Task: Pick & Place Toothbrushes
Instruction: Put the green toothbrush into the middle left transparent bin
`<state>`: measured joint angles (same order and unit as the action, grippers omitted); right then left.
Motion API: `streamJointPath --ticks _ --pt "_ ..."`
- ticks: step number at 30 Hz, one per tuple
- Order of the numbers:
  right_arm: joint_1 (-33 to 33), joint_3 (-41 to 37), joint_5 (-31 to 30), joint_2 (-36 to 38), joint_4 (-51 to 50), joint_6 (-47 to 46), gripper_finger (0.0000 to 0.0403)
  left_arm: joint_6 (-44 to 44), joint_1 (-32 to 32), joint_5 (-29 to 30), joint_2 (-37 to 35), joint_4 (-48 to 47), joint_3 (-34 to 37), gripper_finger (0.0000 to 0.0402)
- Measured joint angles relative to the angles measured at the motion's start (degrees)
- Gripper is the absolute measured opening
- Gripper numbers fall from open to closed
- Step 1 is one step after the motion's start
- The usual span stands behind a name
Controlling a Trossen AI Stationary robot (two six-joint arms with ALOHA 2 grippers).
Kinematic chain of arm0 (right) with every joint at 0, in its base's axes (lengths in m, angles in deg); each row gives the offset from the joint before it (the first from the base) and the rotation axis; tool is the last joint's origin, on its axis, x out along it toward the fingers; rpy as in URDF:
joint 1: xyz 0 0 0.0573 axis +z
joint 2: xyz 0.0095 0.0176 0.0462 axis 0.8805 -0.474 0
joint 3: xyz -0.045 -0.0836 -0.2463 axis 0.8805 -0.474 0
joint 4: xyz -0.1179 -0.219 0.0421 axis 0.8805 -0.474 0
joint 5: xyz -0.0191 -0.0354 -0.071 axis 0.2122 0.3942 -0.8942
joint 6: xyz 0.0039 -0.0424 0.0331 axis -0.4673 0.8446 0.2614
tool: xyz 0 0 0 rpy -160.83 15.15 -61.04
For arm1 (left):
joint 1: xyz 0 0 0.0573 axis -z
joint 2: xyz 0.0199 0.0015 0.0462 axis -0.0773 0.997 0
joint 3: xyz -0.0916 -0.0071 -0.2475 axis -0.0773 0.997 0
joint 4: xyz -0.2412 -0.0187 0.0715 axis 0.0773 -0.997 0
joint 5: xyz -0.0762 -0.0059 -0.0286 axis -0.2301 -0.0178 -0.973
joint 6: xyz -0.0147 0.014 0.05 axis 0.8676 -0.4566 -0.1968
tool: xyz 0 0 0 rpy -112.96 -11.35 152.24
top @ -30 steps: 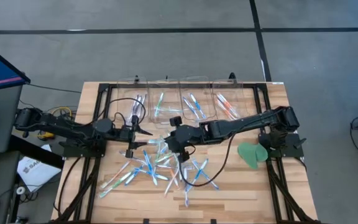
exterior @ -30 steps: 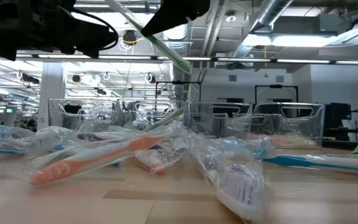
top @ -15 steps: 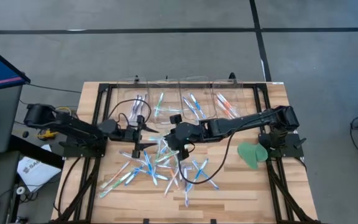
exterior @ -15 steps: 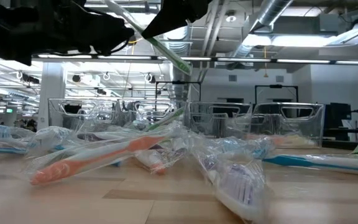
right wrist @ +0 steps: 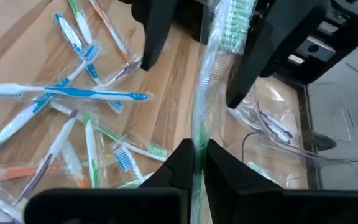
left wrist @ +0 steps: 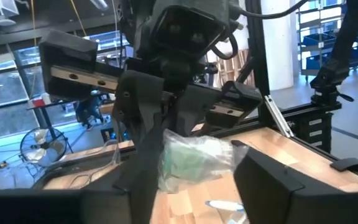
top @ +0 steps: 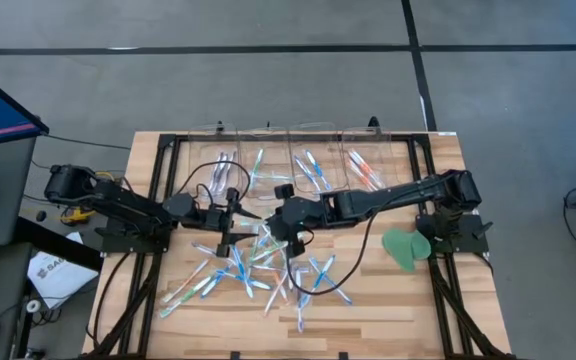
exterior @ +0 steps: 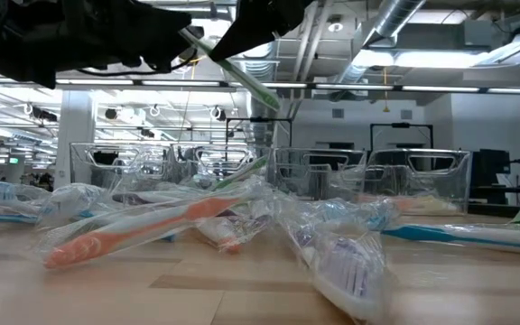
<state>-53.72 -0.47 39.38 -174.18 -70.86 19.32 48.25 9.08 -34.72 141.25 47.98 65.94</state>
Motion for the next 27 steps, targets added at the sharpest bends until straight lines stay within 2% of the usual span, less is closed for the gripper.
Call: streamJointPath --ticks 5,10,17,20,24,27 --pt "-0.44 -0.04 0.05 0.00 0.00 -0.82 0.0029 0.00 0.00 0.29 0.00 0.01 0.00 0.0113" --pt "-0.62 -0.07 0.90 0.00 -0.36 -3.26 0.0044 -0.08 0.20 0.85 0.00 -0.17 0.00 0.0023" --pt "-0.70 -0.09 2.51 0.00 -1.18 -4.04 0.0115 -0.04 0.31 0.17 0.00 -0.61 0.00 0.0015" --pt "-0.52 -0.09 -3.58 0.25 -2.82 -3.90 0.0146 -0.09 0.22 0.73 0.00 -0.85 0.00 0.0009" --pt "1.44 -0.13 -19.34 2.38 -7.47 -5.16 0.0175 0.04 0.29 -0.07 -0.03 -1.78 -0.06 0.0013" --pt "2.63 -0.06 -24.78 4.78 -11.08 -7.06 0.0191 0.04 0.36 -0.86 0.05 -2.78 0.05 0.0009"
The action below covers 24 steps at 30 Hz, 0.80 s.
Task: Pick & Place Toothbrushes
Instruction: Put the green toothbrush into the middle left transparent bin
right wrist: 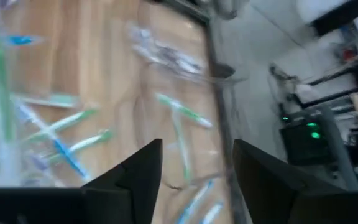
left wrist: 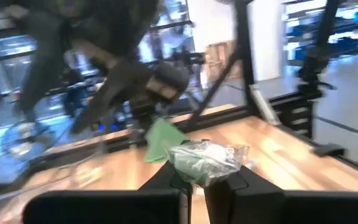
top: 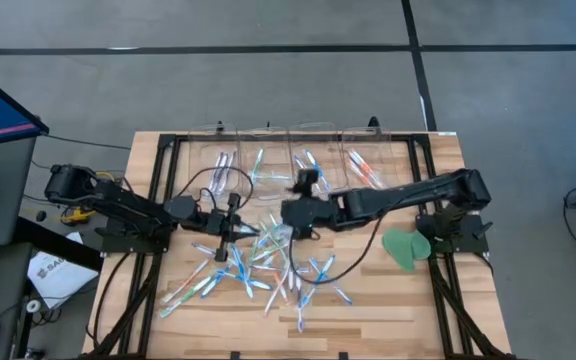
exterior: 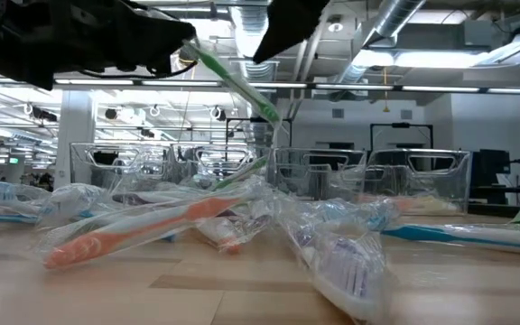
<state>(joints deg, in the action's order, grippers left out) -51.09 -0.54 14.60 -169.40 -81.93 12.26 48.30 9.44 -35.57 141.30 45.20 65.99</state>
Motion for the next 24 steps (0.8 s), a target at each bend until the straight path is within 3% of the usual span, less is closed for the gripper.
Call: streamJointPath --ticks 4,10,17,24 --pt "3.24 -0.02 0.76 3.02 -9.20 -6.69 0.0204 0.00 -0.05 0.73 -0.02 -0.24 -0.01 0.0010" --pt "9.35 -0.04 0.61 7.48 -27.64 -24.88 0.0211 -0.02 -0.06 0.93 -0.05 -0.14 -0.01 0.0009" --pt "17.67 -0.05 0.59 10.44 -40.18 -41.59 0.0211 0.11 -0.06 1.02 -0.05 0.21 -0.01 0.0008" --pt "23.88 -0.07 -10.14 12.77 -53.41 -58.84 0.0211 0.13 -0.06 1.04 -0.05 0.63 -0.54 0.0008"
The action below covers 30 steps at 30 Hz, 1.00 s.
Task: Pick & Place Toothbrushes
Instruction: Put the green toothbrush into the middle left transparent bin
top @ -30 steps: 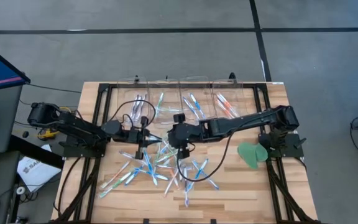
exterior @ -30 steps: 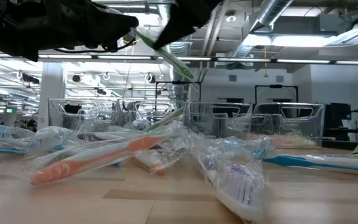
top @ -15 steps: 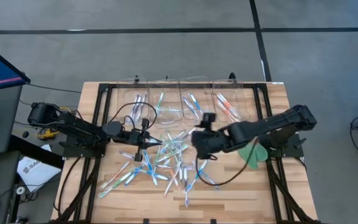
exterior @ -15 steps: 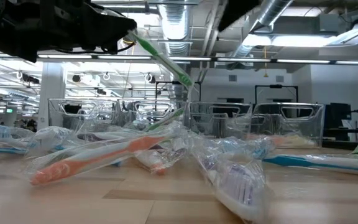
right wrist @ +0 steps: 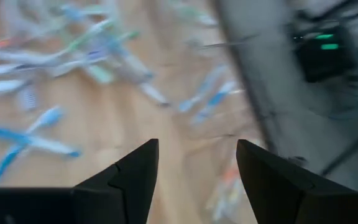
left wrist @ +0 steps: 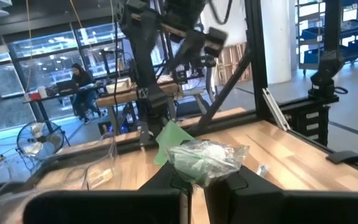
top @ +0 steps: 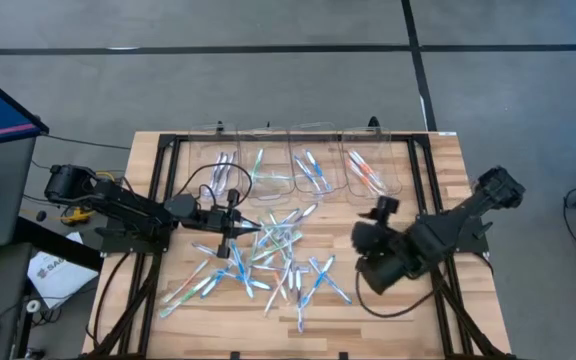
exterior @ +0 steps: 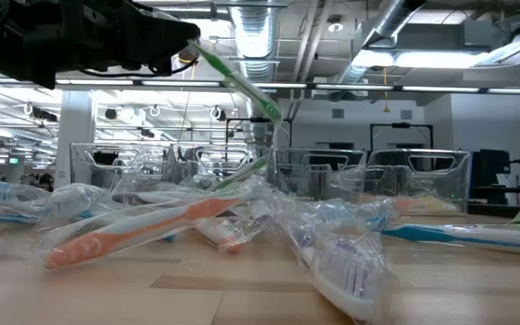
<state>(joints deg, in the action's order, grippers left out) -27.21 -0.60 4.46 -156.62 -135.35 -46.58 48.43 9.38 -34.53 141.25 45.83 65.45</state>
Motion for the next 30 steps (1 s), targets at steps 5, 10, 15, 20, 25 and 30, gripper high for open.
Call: streamJointPath --ticks 5,10,15,20,25,30 --pt "4.15 -3.00 -14.02 3.44 -3.79 -13.11 0.0212 -0.03 -0.02 0.02 -0.11 0.00 -1.83 0.0008" --pt "6.89 -9.12 -17.13 8.29 -3.93 -21.48 0.0209 -8.68 -0.12 0.12 -4.66 -2.49 -4.95 0.0008" --pt "7.57 -16.36 -20.24 11.73 -3.88 -30.51 0.0210 -16.88 -2.03 5.98 -12.56 -20.82 -13.29 0.0008" --pt "7.40 -22.77 -23.90 12.84 -3.70 -37.82 0.0208 -16.61 -8.41 7.85 -13.05 -32.45 -19.84 0.0008" --pt "6.60 -26.83 -25.51 11.82 -3.50 -43.16 0.0208 -16.14 -15.17 7.58 -8.39 -33.04 -21.08 0.0008" --pt "5.72 -27.52 -25.53 10.83 -2.00 -43.30 0.0209 -13.19 -19.84 7.74 -2.66 -33.78 -21.04 0.0010"
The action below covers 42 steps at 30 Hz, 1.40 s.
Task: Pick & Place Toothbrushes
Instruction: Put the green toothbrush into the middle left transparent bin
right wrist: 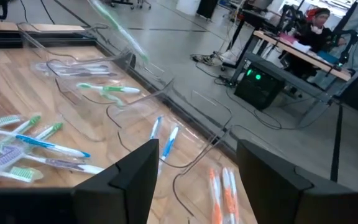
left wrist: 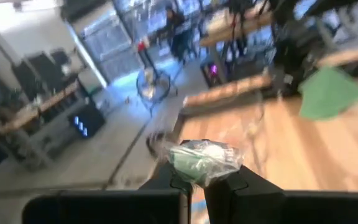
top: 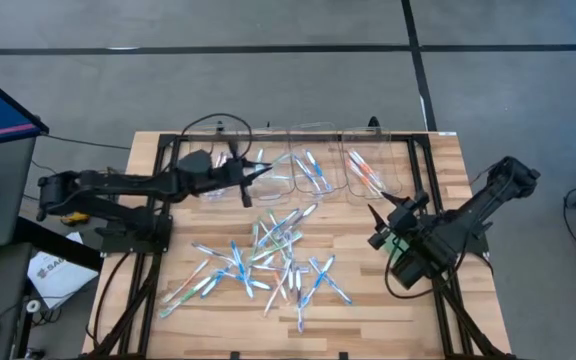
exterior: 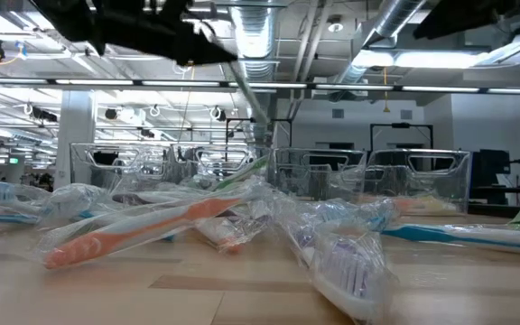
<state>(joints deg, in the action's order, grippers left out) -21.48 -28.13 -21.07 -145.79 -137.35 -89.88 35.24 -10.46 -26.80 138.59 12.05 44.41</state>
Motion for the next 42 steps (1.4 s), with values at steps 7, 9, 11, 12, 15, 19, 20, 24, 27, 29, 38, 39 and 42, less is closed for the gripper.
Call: streamJointPath --ticks 7,9,11,12,15,19,20,24,27,29,38,39,42 --pt "-2.05 -0.04 0.12 -0.06 0.03 0.42 0.0206 1.25 -2.58 -1.75 6.55 0.17 0.00 0.0010" --pt "-2.21 -0.04 0.16 -0.06 0.10 0.42 0.0205 2.30 -2.74 -3.73 7.54 -0.33 0.00 0.0011" --pt "-2.16 -0.04 0.26 -0.06 0.22 0.43 0.0206 4.17 -2.74 -5.55 8.26 -1.15 0.00 0.0011" --pt "-2.16 -0.04 0.28 -0.06 0.42 0.45 0.0206 4.85 -2.74 -6.50 8.51 -2.04 0.00 0.0010" --pt "-2.14 -0.04 0.30 -0.06 0.87 0.47 0.0207 5.60 -2.63 -8.13 8.63 -6.24 0.00 0.0010" --pt "-2.14 -0.04 0.30 -0.06 1.04 0.46 0.0205 5.74 -1.97 -8.15 7.05 -9.50 0.00 0.0011" --pt "-2.14 -0.04 0.31 -0.06 1.05 0.46 0.0204 5.74 -1.77 -8.17 6.30 -9.99 0.00 0.0011" --pt "-2.14 -0.04 0.34 -0.06 1.10 0.46 0.0203 5.74 -0.60 -8.17 2.77 -11.59 0.00 0.0010" --pt "-2.14 -0.04 0.36 -0.06 1.12 0.46 0.0204 5.76 0.18 -8.17 -0.25 -14.14 -0.02 0.0011" --pt "-2.14 -0.04 0.36 -0.06 1.12 0.47 0.0203 6.29 0.45 -8.16 -1.79 -15.75 0.00 0.0010" --pt "-2.14 -0.02 0.41 -0.06 1.12 0.47 0.0202 5.19 -0.90 -2.37 -1.69 -17.03 0.00 0.0011" --pt "-2.14 -0.02 0.39 -0.06 1.10 0.48 0.0201 4.16 -1.17 -1.18 -1.02 -16.68 0.00 0.0011" --pt "-2.10 -0.02 0.38 -0.06 1.10 0.48 0.0200 2.65 -2.27 0.99 0.89 -15.43 0.00 0.0014"
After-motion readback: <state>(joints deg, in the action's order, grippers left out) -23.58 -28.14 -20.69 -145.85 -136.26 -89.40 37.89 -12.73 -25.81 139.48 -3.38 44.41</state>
